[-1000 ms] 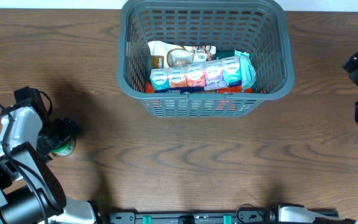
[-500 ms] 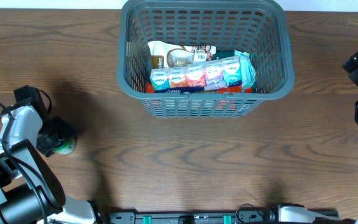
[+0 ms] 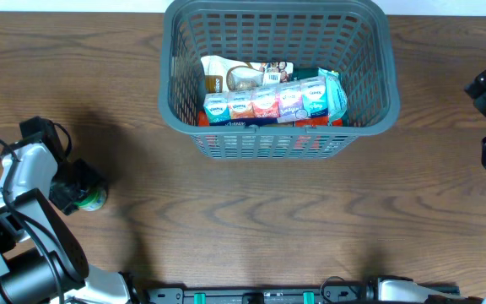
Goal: Pack container
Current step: 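Grasp the green Knorr cylinder with the left gripper and lift, then carry the Knorr cylinder into the basket and open the left gripper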
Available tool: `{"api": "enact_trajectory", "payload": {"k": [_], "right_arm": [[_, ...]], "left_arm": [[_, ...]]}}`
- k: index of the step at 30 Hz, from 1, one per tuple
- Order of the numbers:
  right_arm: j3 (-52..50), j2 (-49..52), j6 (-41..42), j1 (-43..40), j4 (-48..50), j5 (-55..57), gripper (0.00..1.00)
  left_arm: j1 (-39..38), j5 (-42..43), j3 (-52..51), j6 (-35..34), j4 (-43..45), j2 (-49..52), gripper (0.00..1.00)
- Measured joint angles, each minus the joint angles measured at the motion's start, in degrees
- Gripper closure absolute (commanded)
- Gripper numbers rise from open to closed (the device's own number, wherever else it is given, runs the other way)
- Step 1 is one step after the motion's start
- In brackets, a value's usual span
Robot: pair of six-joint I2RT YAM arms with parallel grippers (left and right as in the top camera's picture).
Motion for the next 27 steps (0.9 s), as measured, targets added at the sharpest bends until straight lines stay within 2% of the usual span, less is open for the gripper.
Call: {"api": "enact_trajectory", "payload": {"k": [4,13,18,27], "right_arm": [[0.00,0.00,0.00,0.00,0.00,0.00,0.01],[0.00,0.00,0.00,0.00,-0.02,0.00,0.01],[0.00,0.00,0.00,0.00,0.00,0.00,0.01],[0.00,0.00,0.00,0.00,-0.02,0.00,0.01]], "left_arm": [[0.00,5.57,4.37,1.40,-0.83,-3.43,0.94],[-3.39,18.03,23.10,5.31,-0.96,-16.22,0.94],[-12.02,23.76,33.99,7.50,-0.92,-18.62,0.94],[-30.32,27.69,40.06,13.64,2.54,-18.67,0.94]]}}
